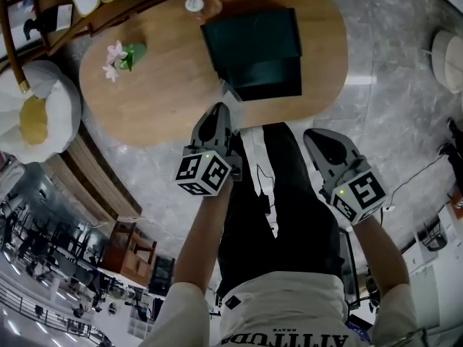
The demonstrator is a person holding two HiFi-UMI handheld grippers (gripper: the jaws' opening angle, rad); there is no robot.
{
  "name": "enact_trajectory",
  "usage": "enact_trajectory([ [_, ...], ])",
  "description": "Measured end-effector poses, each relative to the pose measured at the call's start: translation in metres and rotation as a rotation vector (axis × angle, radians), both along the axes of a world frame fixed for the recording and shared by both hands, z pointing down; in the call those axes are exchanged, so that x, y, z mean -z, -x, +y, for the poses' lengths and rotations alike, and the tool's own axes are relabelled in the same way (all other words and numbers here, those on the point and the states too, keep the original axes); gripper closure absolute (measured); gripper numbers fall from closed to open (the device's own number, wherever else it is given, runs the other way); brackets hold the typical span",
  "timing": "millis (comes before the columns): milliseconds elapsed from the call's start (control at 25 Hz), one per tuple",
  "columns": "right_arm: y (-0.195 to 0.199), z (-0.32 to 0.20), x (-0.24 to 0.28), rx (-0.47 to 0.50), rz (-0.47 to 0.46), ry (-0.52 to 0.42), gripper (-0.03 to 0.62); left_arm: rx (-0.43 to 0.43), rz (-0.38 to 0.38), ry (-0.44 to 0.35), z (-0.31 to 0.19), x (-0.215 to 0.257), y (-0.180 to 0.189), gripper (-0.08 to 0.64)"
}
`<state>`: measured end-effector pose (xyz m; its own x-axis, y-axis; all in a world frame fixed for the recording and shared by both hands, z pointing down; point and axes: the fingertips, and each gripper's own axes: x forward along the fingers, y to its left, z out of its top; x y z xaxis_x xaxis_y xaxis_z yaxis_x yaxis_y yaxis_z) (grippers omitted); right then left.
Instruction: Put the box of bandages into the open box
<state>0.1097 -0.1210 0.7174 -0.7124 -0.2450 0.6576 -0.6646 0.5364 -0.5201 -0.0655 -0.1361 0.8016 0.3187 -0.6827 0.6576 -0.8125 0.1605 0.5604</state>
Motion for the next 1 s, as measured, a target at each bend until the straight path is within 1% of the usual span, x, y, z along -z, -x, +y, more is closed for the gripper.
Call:
enact_trajectory([
  [200, 0.0, -0.003, -0.015, -0.003, -0.012, 0.004, 0.571, 0.062, 0.012, 0.055, -0.002, -0.033, -0.009, 0.532],
  [360, 0.0, -0.005, -0.025, -0.01, -0.02, 0.013, 0.571, 0.071, -0.007, 0.087, -0.006, -0.055, -0.014, 0.532],
  [440, -0.001, -0.005, -0.03, -0.014, -0.022, 0.018, 0.572, 0.086, 0.001, 0.111, -0.007, -0.066, -0.016, 0.532],
  [520, -0.003, -0.005, -0.036, -0.017, -0.023, 0.024, 0.572, 0.148, 0.036, 0.154, -0.005, -0.08, -0.017, 0.532],
  [600, -0.006, -0.003, -0.041, -0.019, -0.023, 0.031, 0.572, 0.237, 0.081, 0.201, -0.001, -0.092, -0.016, 0.532],
  [720, -0.01, -0.003, -0.045, -0.023, -0.024, 0.04, 0.571, 0.344, 0.126, 0.247, 0.001, -0.101, -0.015, 0.532],
  [800, -0.012, -0.004, -0.046, -0.025, -0.025, 0.043, 0.572, 0.38, 0.137, 0.266, -0.002, -0.105, -0.017, 0.532],
  [1000, -0.017, -0.005, -0.056, -0.029, -0.025, 0.054, 0.571, 0.41, 0.115, 0.292, -0.008, -0.122, -0.019, 0.532],
])
